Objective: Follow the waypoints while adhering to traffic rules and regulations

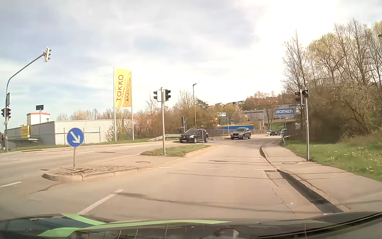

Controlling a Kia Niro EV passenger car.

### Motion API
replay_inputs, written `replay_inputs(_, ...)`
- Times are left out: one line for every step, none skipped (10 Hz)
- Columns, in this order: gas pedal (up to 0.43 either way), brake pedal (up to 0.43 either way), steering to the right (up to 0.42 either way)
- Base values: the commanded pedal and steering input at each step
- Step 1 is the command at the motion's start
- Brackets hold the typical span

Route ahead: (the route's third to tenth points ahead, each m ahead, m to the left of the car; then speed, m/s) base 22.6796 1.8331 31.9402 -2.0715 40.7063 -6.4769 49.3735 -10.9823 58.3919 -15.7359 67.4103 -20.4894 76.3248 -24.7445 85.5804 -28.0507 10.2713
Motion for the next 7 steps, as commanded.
replay_inputs(0.067, 0.0, 0.046)
replay_inputs(0.067, 0.0, 0.046)
replay_inputs(0.067, 0.0, 0.046)
replay_inputs(0.067, 0.0, 0.046)
replay_inputs(0.079, 0.0, 0.046)
replay_inputs(0.079, 0.0, 0.045)
replay_inputs(0.047, 0.0, 0.04)
